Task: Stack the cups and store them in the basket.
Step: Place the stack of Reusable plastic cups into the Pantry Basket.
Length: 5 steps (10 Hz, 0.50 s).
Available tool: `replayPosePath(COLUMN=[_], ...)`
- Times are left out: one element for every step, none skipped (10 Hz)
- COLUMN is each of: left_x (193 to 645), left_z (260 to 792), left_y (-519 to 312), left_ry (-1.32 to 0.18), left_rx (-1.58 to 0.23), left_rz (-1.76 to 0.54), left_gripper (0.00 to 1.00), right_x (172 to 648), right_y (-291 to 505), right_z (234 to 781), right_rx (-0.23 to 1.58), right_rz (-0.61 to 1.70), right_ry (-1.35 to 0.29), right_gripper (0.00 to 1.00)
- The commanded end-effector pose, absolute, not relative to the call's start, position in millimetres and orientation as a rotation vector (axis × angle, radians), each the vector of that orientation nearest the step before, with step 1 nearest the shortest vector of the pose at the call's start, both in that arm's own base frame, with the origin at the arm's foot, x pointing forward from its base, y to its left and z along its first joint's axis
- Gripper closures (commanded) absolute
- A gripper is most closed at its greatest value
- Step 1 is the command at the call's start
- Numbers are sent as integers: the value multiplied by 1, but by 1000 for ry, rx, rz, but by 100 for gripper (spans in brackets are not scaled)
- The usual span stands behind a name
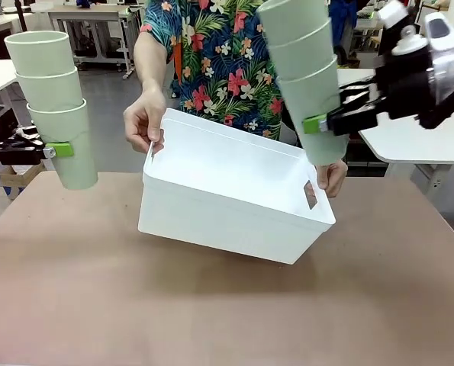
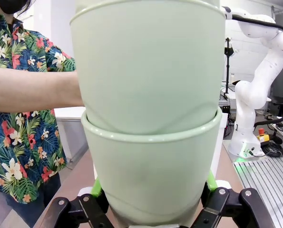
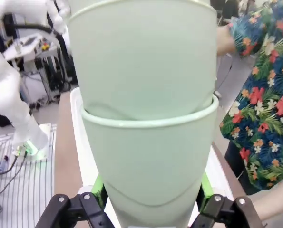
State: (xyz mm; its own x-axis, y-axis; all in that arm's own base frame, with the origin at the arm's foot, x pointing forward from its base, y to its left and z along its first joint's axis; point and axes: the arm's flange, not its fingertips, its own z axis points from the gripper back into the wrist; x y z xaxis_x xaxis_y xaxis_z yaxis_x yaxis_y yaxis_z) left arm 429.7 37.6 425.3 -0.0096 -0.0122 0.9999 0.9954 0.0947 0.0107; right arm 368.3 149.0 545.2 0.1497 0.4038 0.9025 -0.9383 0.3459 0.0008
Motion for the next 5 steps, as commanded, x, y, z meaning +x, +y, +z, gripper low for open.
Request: replayPosePath(left_x=[428,428,428,428,428], left_z=[430,430,430,430,430], left_y=[37,37,37,37,37], left_ry=[-1260,-1260,-1260,-1260,-1260], left_rx=[-1125,-1125,-1125,-1125,-1125], left_rz=[-1161,-1161,-1161,-1161,-1161], left_gripper=[13,13,13,13,13], right_x=[366,370,377,385,390], right_y=[168,181,193,206,214], right_z=[545,537,528,520,514], right_rx=[621,591,561,541,528], right_rz=[1085,1103,1117,1127,1139], right_ry=[-895,-875,-853,-825,-809], right_gripper=[13,13,13,13,13])
